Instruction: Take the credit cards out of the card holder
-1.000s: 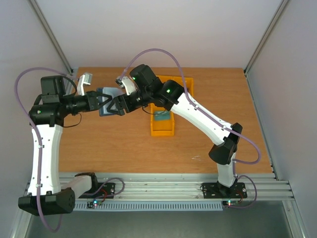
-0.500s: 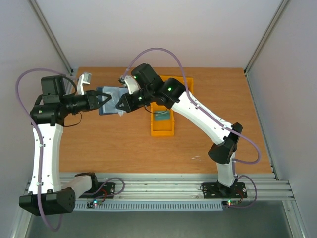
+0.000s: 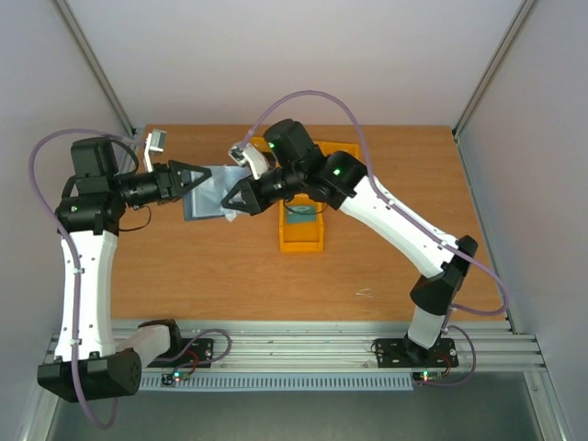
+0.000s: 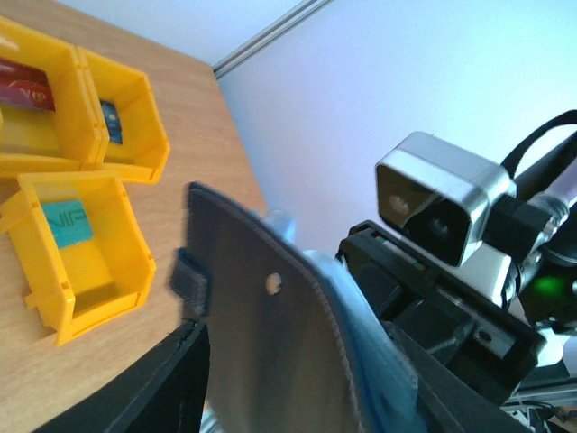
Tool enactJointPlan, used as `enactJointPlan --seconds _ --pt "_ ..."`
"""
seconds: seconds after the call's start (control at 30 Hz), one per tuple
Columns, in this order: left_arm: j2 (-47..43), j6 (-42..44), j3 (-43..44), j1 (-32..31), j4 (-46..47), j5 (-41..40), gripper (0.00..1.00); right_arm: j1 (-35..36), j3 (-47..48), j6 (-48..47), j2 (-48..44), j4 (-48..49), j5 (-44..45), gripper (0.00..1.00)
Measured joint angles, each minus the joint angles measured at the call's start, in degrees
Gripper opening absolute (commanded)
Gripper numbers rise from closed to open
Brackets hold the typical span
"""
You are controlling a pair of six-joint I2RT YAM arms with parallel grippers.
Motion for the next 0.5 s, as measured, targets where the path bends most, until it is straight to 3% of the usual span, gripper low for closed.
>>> enactJointPlan --seconds 0.4,0.5 --pt "-2.60 -2.71 -0.02 1.92 2.78 9.14 0.79 -3.63 -2.10 -0.07 -3.87 6.56 -9.92 0.01" --pt "-2.58 -0.72 0.33 1.95 1.31 11.08 0.81 -4.00 -2.14 -0.13 -3.87 6.69 -11.52 0.01"
